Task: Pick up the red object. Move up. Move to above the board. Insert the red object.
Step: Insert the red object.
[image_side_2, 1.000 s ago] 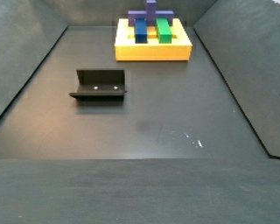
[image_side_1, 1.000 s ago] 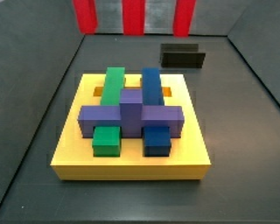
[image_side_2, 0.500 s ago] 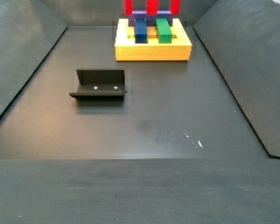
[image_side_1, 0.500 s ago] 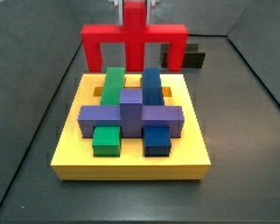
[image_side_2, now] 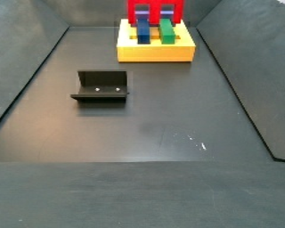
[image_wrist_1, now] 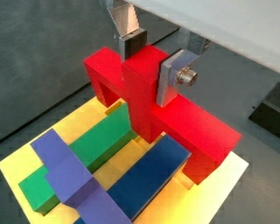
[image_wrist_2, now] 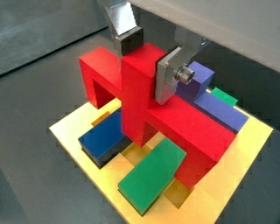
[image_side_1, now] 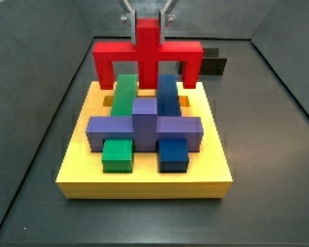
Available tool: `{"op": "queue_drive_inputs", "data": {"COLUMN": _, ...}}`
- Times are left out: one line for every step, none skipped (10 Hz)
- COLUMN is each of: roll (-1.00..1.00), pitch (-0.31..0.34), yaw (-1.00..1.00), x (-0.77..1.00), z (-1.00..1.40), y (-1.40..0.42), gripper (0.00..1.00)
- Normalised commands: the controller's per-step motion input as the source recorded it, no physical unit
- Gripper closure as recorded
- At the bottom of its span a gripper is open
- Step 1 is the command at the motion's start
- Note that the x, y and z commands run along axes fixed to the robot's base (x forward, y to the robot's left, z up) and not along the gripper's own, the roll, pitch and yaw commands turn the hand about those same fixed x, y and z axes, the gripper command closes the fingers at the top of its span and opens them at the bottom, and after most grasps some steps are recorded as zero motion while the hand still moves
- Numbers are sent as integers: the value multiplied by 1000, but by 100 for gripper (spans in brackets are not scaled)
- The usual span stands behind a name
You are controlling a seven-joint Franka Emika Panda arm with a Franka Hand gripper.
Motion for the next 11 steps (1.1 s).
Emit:
{"op": "queue_drive_inputs", "data": {"roll": 94, "pitch": -11, "yaw": 0, "x": 129, "z": -214, "y": 0, "gripper": 100}}
{"op": "queue_drive_inputs", "data": {"roll": 73, "pitch": 0, "yaw": 0, "x": 157, "z": -191, "y": 0, "gripper": 100}}
{"op": "queue_drive_inputs", "data": {"roll": 60, "pitch": 0, "yaw": 0, "x": 140, "z": -183, "y": 0, "gripper": 100}}
{"op": "queue_drive_inputs", "data": {"roll": 41, "pitch": -4, "yaw": 0, "x": 0, "z": -214, "y": 0, "gripper": 100}}
{"op": "queue_drive_inputs", "data": {"roll": 40, "pitch": 0, "yaw": 0, "x": 0, "z": -177, "y": 0, "gripper": 100}}
{"op": "queue_drive_inputs", "data": {"roll": 0, "pitch": 0, "yaw": 0, "x": 0, "z": -51, "y": 0, "gripper": 100}}
{"op": "queue_drive_inputs", "data": {"roll": -6, "pitch": 0, "yaw": 0, "x": 0, "z": 0, "y": 0, "gripper": 100}}
{"op": "queue_drive_inputs", "data": {"roll": -30, "pitch": 0, "yaw": 0, "x": 0, "z": 0, "y": 0, "gripper": 100}}
{"op": "queue_drive_inputs", "data": {"roll": -60, "pitch": -46, "yaw": 0, "x": -6, "z": 0, "y": 6, "gripper": 100}}
{"op": "queue_drive_inputs", "data": {"roll": -66, "pitch": -69, "yaw": 0, "x": -43, "z": 0, "y": 0, "gripper": 100}}
{"op": "queue_drive_inputs", "data": {"roll": -81, "pitch": -70, "yaw": 0, "x": -74, "z": 29, "y": 0, "gripper": 100}}
